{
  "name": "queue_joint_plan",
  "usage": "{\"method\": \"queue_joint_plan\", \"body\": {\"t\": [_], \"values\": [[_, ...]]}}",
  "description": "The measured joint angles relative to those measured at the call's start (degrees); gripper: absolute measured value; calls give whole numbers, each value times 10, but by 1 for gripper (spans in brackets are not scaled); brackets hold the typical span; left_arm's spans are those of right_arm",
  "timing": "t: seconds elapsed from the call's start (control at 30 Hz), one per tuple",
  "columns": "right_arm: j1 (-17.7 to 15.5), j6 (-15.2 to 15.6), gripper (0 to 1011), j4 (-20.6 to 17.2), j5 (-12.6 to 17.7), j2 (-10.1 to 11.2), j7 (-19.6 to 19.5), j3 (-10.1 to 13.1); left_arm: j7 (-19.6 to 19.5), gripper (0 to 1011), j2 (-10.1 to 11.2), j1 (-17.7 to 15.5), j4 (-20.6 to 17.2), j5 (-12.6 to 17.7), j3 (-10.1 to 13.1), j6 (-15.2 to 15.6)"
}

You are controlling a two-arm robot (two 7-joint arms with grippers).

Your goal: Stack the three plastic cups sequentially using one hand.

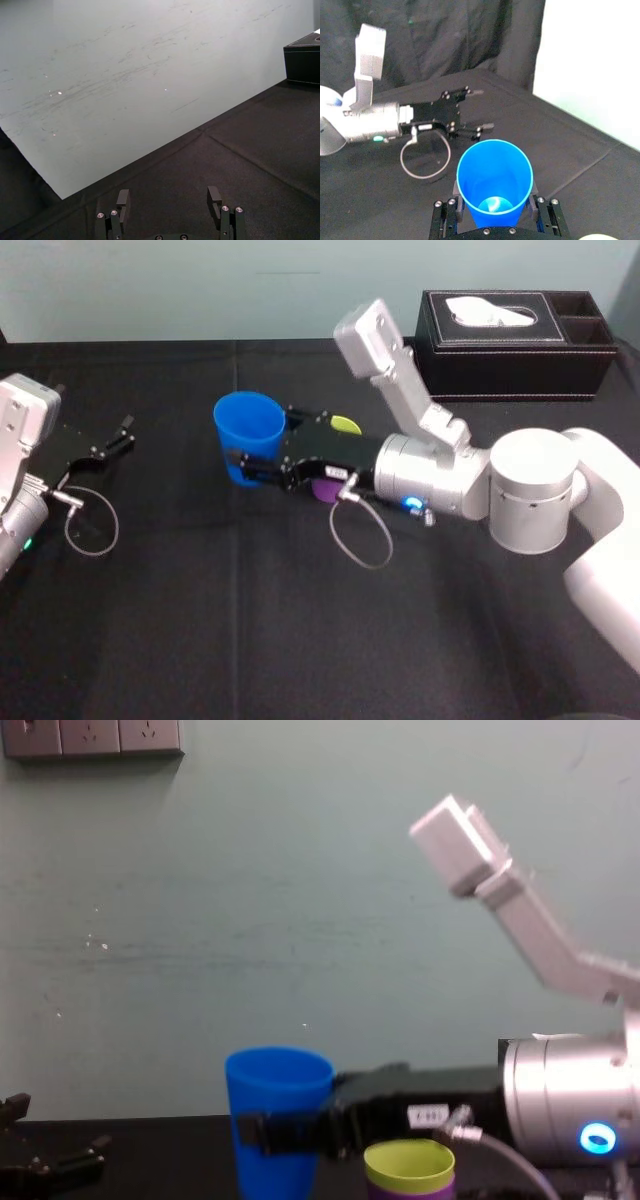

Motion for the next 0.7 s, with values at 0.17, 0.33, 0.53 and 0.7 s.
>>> {"method": "queue_joint_plan", "body": {"t": [0.17, 0.33, 0.53, 0.7], "values": [[3, 17, 723, -29, 9, 15, -12, 11, 0, 1010, 0, 0, 0, 0, 0, 0], [4, 28, 723, -43, 18, 32, -23, 25, 0, 1010, 0, 0, 0, 0, 0, 0], [4, 33, 724, -49, 28, 47, -32, 39, 0, 1010, 0, 0, 0, 0, 0, 0], [6, 40, 723, -46, 31, 56, -37, 43, 0, 1010, 0, 0, 0, 0, 0, 0]]}}
